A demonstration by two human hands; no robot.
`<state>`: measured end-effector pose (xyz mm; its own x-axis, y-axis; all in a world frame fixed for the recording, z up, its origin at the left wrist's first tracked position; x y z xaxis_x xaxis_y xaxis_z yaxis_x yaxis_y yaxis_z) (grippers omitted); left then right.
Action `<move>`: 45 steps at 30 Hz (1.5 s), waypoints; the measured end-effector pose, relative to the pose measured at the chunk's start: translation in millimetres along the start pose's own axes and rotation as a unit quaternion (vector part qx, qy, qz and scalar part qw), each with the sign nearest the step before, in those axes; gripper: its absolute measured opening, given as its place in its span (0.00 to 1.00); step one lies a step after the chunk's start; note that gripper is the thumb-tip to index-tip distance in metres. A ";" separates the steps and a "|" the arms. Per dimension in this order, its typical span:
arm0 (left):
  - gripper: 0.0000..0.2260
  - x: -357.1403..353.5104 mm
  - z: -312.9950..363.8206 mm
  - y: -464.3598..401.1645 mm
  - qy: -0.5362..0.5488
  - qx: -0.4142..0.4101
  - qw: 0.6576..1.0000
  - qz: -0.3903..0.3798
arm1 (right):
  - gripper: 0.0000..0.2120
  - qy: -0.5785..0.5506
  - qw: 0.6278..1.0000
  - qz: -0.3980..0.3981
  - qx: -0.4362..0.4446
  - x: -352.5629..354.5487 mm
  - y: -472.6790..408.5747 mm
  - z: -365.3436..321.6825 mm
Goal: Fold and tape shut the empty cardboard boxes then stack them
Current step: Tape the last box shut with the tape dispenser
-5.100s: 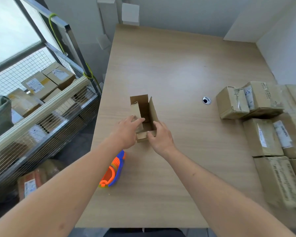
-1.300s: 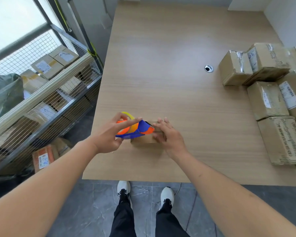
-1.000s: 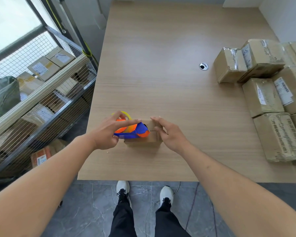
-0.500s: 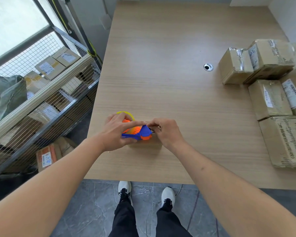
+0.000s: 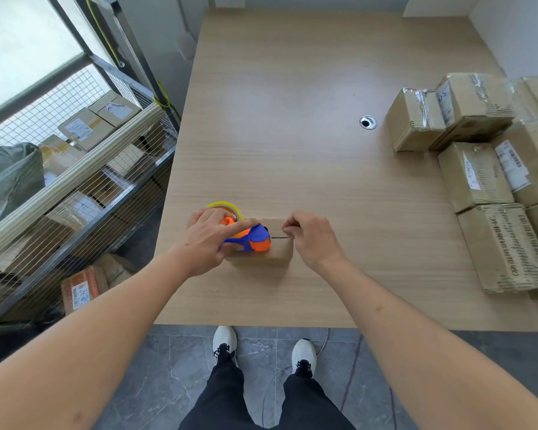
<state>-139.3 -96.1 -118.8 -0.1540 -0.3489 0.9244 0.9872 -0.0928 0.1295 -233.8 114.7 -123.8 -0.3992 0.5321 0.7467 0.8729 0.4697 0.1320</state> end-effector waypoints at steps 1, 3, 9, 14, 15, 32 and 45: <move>0.26 -1.2 0.5 -0.7 -0.010 -0.002 1.000 -0.003 | 0.06 0.003 1.000 -0.005 -0.005 3.3 2.2 1.6; 0.26 -1.9 -0.2 -1.5 -0.010 -0.003 1.000 -0.003 | 0.07 0.004 1.000 -0.005 -0.027 11.3 6.0 7.4; 0.29 -1.8 0.7 -5.4 -0.005 -0.006 1.000 -0.005 | 0.06 -0.041 0.984 -0.065 -0.163 29.1 14.7 41.3; 0.29 -0.7 2.1 -6.9 -0.006 -0.009 1.000 -0.004 | 0.07 -0.023 0.978 -0.102 -0.182 21.1 2.5 41.7; 0.30 -0.6 2.4 -7.8 -0.007 -0.009 1.000 -0.004 | 0.08 -0.014 0.978 -0.110 -0.179 19.8 0.1 43.2; 0.28 -1.1 7.3 -9.5 -0.021 -0.019 1.000 0.013 | 0.17 -0.200 0.945 -0.095 -0.239 -34.8 -2.7 66.4; 0.29 -1.9 7.0 -11.7 -0.032 -0.023 0.999 -0.004 | 0.14 -0.135 0.986 0.069 -0.065 -47.3 4.4 16.6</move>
<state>-150.3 -87.9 -119.5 -0.1567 -0.2874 0.9449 0.9831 -0.1375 0.1213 -215.7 103.3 -169.3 -0.3191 0.7616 0.5641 0.9457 0.2950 0.1367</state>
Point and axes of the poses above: each hand's wrist, its own y-axis away from the middle knuckle, its own x-axis out of the back of the hand, z = x × y, the point moved 6 cm from there along -y, towards the middle knuckle, and after that the axes turned 5 degrees about y, right-handed, at the moved point
